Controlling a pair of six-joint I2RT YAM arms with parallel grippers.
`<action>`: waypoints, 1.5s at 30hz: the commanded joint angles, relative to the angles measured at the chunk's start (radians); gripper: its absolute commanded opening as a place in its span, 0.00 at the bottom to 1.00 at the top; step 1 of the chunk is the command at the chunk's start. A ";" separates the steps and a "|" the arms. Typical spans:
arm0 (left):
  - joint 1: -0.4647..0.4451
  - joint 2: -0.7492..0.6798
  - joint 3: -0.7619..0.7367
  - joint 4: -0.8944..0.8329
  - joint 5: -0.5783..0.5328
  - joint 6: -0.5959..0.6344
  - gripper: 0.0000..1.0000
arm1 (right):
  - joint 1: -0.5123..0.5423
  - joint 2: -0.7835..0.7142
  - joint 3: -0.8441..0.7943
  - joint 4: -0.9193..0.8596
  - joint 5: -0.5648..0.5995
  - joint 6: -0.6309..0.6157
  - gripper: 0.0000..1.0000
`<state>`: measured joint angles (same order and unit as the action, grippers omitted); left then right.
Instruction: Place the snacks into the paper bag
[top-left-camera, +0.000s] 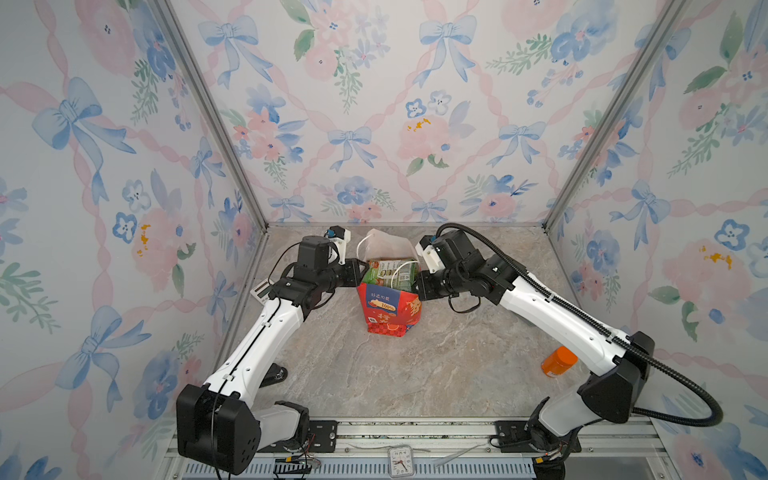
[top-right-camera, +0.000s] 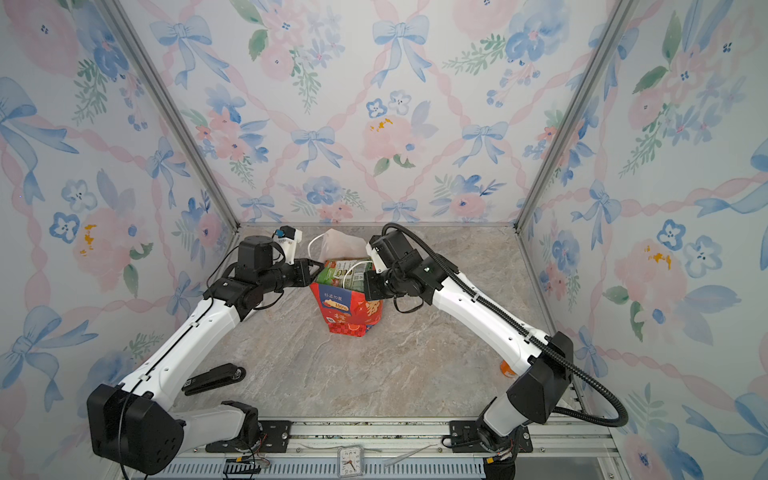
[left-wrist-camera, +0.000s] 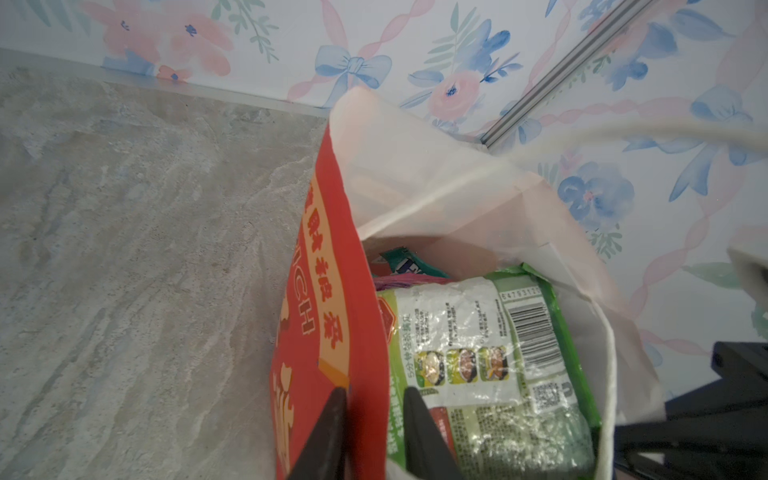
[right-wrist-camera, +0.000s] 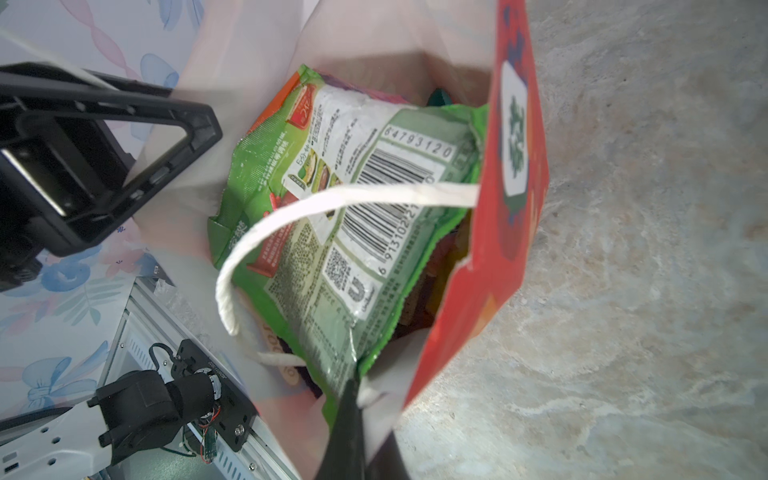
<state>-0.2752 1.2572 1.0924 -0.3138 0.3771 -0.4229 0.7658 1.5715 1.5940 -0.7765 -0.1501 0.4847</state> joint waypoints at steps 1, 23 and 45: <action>-0.013 0.005 0.049 -0.015 0.022 0.026 0.02 | -0.004 -0.007 0.116 0.068 0.007 -0.055 0.00; -0.039 -0.018 0.168 -0.015 0.040 -0.004 0.00 | 0.042 0.166 0.429 -0.075 0.052 -0.158 0.00; -0.047 0.045 0.231 -0.013 0.036 0.020 0.00 | 0.044 0.228 0.502 -0.119 0.070 -0.210 0.00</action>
<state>-0.2974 1.3003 1.3033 -0.4271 0.3370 -0.4194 0.8108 1.8202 2.0701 -1.0584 -0.0891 0.3096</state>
